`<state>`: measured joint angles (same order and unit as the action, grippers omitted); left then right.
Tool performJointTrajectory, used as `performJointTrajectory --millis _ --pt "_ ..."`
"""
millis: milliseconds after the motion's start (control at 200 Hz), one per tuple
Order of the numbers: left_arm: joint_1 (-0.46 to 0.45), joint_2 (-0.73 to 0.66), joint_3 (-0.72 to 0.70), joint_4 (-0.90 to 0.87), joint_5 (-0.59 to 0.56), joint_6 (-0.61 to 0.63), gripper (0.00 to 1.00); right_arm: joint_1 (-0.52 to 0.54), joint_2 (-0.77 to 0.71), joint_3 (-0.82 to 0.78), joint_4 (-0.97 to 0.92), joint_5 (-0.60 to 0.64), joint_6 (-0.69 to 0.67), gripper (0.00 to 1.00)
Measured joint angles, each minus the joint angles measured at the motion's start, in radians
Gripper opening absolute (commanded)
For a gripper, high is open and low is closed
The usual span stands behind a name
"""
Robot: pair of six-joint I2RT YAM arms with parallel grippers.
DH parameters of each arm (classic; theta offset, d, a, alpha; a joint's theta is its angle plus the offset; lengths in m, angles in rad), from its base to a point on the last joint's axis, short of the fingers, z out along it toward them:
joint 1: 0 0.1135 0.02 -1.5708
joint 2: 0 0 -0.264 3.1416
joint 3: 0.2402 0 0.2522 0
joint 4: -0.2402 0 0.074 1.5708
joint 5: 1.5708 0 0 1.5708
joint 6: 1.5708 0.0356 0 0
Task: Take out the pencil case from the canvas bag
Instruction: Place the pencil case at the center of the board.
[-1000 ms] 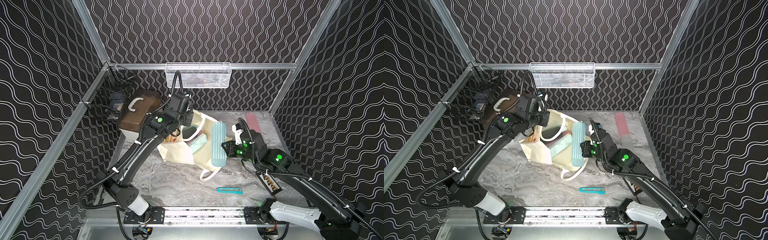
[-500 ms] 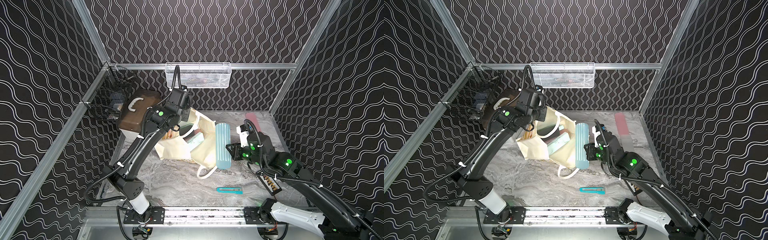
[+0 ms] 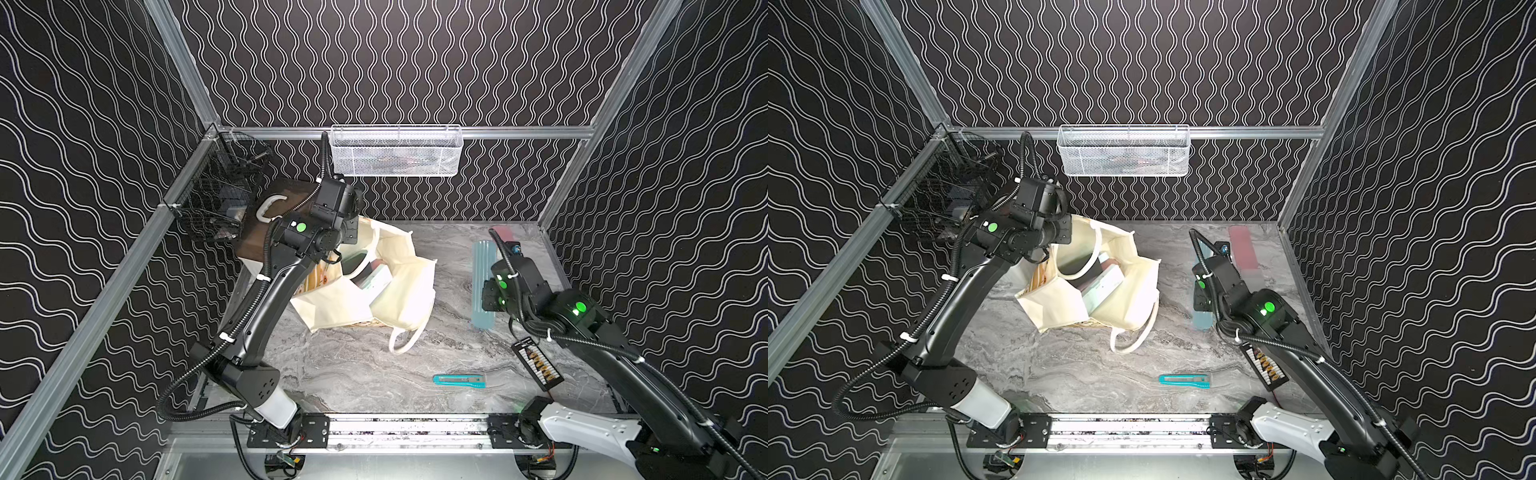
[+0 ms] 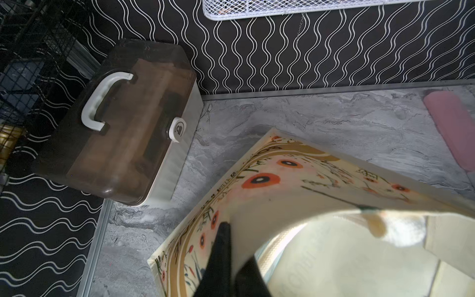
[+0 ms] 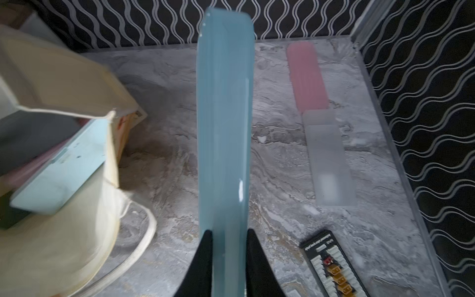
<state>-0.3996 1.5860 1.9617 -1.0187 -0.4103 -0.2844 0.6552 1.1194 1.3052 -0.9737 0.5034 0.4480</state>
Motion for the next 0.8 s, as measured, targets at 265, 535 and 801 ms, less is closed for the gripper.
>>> performJointTrajectory --millis 265,535,801 --pt "0.005 -0.07 -0.076 -0.003 0.068 -0.042 0.0 -0.195 0.265 0.072 -0.019 -0.035 -0.095 0.07" --pt "0.006 -0.126 -0.151 0.011 0.109 -0.093 0.0 -0.33 0.557 0.208 0.0 -0.124 -0.181 0.07" --pt "0.006 -0.162 -0.203 0.03 0.11 -0.098 0.0 -0.394 0.853 0.469 -0.071 -0.117 -0.225 0.07"
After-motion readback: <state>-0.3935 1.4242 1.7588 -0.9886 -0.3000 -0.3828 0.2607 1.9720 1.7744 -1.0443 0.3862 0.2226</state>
